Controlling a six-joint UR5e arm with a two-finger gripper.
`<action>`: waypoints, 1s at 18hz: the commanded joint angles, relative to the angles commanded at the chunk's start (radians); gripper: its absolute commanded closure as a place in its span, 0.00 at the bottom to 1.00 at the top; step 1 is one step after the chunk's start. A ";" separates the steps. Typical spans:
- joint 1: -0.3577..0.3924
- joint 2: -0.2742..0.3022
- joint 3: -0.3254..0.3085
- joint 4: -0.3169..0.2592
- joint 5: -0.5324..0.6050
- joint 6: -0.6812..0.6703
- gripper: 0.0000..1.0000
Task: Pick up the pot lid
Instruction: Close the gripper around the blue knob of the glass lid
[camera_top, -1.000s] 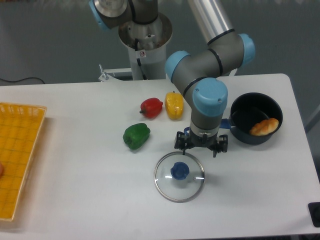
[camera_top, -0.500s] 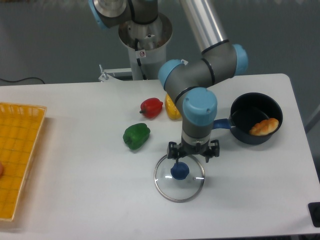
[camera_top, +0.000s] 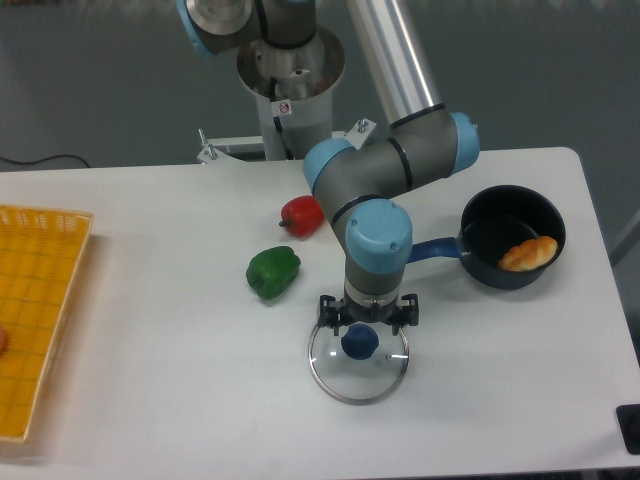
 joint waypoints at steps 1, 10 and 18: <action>0.000 -0.002 0.000 0.002 -0.002 0.008 0.00; 0.000 -0.031 0.017 0.009 0.000 0.006 0.00; -0.008 -0.045 0.017 0.014 0.000 0.006 0.00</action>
